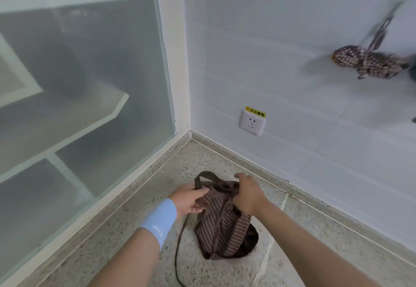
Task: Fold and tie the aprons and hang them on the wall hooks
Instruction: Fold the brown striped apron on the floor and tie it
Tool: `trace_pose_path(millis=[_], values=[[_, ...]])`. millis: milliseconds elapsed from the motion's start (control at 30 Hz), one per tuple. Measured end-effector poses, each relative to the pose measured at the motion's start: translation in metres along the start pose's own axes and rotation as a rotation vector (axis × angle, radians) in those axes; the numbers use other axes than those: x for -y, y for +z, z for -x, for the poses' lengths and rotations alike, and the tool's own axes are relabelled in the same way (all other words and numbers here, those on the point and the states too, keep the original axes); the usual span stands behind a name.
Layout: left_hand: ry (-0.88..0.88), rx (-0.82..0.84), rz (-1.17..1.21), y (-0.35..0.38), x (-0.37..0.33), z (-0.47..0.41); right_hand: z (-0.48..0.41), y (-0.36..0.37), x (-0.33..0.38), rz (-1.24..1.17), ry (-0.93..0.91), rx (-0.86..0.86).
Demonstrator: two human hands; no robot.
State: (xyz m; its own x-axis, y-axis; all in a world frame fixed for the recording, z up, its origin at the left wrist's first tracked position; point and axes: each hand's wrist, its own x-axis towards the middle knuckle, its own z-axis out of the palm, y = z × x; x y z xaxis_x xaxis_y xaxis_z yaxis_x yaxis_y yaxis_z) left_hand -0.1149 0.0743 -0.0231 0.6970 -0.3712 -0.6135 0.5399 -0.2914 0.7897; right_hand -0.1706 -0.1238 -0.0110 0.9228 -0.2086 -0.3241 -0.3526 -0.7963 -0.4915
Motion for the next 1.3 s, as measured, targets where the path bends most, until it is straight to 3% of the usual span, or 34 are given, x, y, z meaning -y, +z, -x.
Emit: trace_pose_path(millis=[133,233,367,467,633,800,933,1100,1167,1233,1300], values=[[0.226,-0.070,-0.163,0.017,-0.046,0.041,0.038,-0.027,0.020,-0.202,-0.004,-0.079],[0.355,0.059,-0.254,0.036,-0.077,0.080,0.074,-0.055,0.035,-0.335,-0.189,-0.188],[0.526,0.058,-0.720,0.043,-0.120,0.119,0.093,-0.094,0.049,-0.358,-0.333,0.057],[0.592,-0.003,-0.979,0.045,-0.155,0.162,0.105,-0.122,0.059,-0.333,-0.377,0.031],[0.688,-0.173,-1.102,0.027,-0.195,0.215,0.129,-0.173,0.077,-0.448,-0.396,0.078],[0.568,-0.166,-1.310,0.019,-0.217,0.261,0.160,-0.223,0.096,-0.462,-0.393,0.304],[0.602,-0.182,-1.233,0.017,-0.221,0.288,0.175,-0.226,0.097,-0.510,-0.342,0.404],[0.530,-0.076,-0.964,-0.003,-0.209,0.304,0.186,-0.209,0.083,-0.242,-0.269,0.367],[0.649,-0.207,-1.039,-0.009,-0.203,0.301,0.195,-0.207,0.090,-0.262,-0.237,0.346],[0.800,-0.407,-1.075,-0.009,-0.199,0.297,0.208,-0.209,0.101,-0.450,-0.336,0.486],[0.898,-0.449,-1.003,-0.009,-0.197,0.297,0.220,-0.214,0.110,-0.636,-0.540,0.809]])
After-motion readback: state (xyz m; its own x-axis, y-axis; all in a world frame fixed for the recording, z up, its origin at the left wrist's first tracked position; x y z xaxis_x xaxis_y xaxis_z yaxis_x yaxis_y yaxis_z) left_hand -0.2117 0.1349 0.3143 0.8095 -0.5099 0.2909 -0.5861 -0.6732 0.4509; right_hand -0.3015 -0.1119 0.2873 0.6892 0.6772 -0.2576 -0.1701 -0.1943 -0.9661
